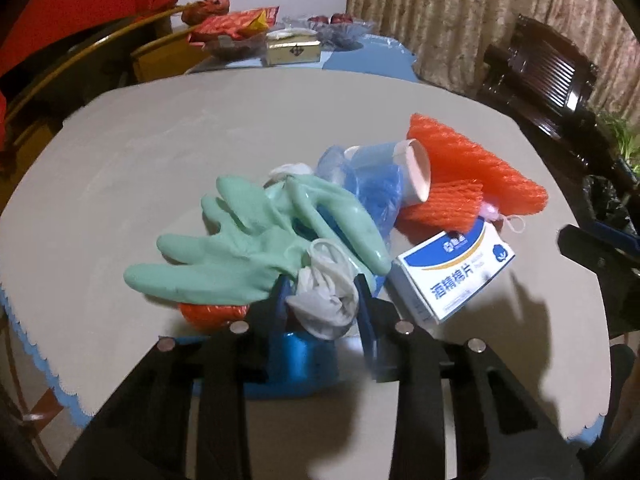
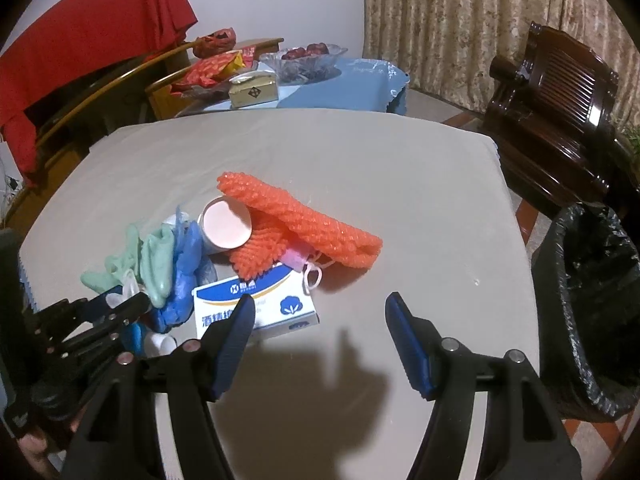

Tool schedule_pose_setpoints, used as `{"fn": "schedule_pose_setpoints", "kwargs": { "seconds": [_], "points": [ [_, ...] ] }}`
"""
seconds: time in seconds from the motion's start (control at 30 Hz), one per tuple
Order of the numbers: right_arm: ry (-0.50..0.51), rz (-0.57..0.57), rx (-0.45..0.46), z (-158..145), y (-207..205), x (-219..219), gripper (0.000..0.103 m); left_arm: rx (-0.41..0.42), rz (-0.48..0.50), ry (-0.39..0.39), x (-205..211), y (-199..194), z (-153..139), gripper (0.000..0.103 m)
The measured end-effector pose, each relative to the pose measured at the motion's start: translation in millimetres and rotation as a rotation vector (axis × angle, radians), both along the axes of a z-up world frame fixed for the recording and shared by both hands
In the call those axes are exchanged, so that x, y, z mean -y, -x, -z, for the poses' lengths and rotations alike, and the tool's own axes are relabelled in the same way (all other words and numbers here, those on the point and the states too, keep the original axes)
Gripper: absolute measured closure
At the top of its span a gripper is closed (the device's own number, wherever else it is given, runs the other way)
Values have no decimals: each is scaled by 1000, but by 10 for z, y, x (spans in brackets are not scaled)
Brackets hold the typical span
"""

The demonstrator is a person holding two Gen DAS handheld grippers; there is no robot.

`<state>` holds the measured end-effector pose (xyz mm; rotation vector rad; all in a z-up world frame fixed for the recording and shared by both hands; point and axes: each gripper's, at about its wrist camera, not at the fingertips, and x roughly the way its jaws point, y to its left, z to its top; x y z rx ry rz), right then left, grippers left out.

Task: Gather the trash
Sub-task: 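Return both tools to the pile and grasp the white bag with the left tool, then grasp the orange foam net sleeve with the right tool while the left tool holds the glove bundle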

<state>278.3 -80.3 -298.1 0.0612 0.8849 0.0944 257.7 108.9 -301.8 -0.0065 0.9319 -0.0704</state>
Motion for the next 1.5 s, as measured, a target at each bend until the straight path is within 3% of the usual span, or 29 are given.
{"fn": "schedule_pose_setpoints", "kwargs": {
  "seconds": [0.47,0.73,0.83,0.9,0.97,1.5],
  "points": [
    [-6,-5,17,1,-281,-7,36,119,6,-11,81,-115,-427,75],
    [18,-14,-10,193,-548,-51,37,109,51,-23,262,-345,-360,75],
    [19,-17,-32,285,-616,-50,48,101,53,-23,293,-408,-313,75],
    [4,-27,-51,332,-632,-26,78,99,52,-20,300,-416,-296,75],
    [-8,-30,-57,347,-627,-1,88,99,54,-24,313,-396,-282,75],
    [-52,-35,20,-59,-394,187,93,123,39,-30,344,-208,-489,75]
  ]
}}
